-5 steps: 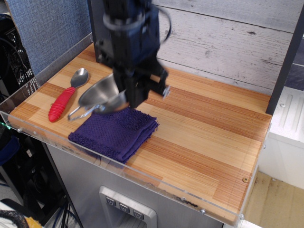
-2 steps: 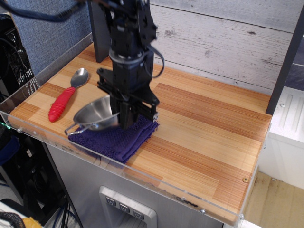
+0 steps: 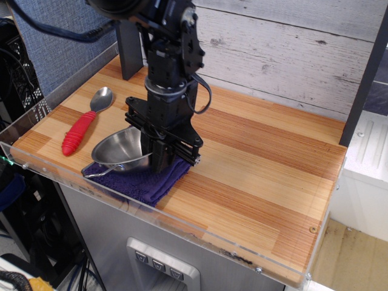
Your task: Put the silver pan on top of the purple rag.
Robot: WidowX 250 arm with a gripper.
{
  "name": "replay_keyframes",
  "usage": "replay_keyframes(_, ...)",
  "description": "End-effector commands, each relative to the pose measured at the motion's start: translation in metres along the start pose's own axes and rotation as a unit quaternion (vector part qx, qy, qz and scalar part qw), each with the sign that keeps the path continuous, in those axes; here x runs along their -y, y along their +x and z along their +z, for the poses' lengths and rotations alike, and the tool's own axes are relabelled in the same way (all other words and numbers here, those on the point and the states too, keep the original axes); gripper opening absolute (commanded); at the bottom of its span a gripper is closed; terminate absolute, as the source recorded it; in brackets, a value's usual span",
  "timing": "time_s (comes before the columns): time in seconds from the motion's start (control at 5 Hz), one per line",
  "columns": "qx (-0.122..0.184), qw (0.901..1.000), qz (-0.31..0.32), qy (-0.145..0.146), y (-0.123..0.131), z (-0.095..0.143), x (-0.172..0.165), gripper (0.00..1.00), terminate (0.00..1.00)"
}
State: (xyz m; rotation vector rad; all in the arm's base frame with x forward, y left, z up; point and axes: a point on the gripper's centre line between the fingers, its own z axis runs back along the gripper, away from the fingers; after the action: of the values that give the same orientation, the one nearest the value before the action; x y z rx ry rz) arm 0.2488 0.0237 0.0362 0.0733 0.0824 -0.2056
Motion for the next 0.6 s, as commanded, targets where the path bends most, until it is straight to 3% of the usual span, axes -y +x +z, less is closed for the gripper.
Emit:
replay_keyframes(0.0, 0.026, 0.9985, -0.046, -0.012, -0.008, 0.027, 0.015, 1.0, 0.0)
replay_keyframes(0.2, 0.086, 0.9942, -0.056, -0.033, -0.001, 0.06, 0.02, 1.0, 0.0)
replay_keyframes(0.4, 0.158, 0.9857, -0.042, -0.04, -0.001, 0.11, 0.014, 1.0, 0.0)
